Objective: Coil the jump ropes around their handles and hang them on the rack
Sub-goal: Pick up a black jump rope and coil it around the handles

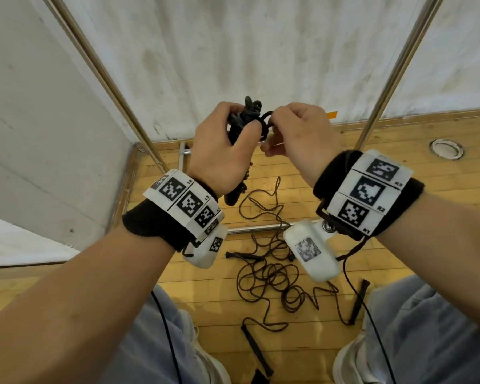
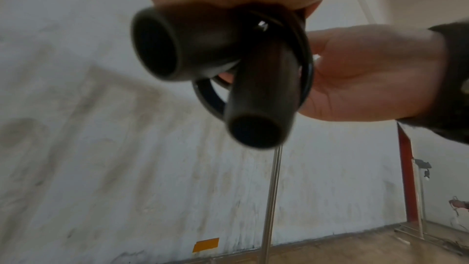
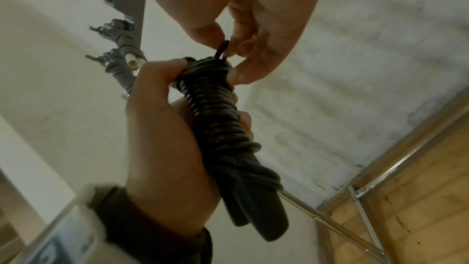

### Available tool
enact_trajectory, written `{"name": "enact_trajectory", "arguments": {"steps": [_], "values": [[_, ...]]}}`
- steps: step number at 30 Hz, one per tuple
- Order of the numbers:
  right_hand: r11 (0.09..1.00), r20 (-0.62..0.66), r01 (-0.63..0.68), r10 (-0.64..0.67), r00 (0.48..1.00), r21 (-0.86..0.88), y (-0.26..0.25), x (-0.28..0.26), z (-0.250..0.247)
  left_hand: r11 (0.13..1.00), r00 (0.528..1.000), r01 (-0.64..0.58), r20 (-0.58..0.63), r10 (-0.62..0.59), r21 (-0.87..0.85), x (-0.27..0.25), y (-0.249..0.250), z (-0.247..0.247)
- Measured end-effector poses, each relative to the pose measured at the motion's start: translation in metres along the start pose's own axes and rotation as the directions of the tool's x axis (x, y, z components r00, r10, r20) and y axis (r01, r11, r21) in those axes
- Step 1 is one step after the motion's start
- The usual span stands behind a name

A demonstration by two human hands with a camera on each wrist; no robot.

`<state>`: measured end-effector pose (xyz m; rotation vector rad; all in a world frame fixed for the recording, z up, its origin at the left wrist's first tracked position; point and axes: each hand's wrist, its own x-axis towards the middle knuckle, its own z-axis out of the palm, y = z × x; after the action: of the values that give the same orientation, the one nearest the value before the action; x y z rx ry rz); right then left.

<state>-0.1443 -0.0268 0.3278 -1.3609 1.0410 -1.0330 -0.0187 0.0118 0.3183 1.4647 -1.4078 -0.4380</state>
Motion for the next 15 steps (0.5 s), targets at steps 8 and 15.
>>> {"name": "enact_trajectory", "arguments": {"steps": [8,15], "values": [[0.982,0.005,-0.159,0.159,0.987,0.106,0.0100,0.0110,-0.0044,0.990,0.997,0.048,0.073,-0.038,-0.133,-0.0062,0.0076,0.0030],[0.963,0.079,-0.153,0.139,0.987,0.223,0.0037,0.0063,-0.0017,0.982,0.987,0.147,0.090,-0.136,-0.121,-0.0018,0.0025,0.0021]]}}
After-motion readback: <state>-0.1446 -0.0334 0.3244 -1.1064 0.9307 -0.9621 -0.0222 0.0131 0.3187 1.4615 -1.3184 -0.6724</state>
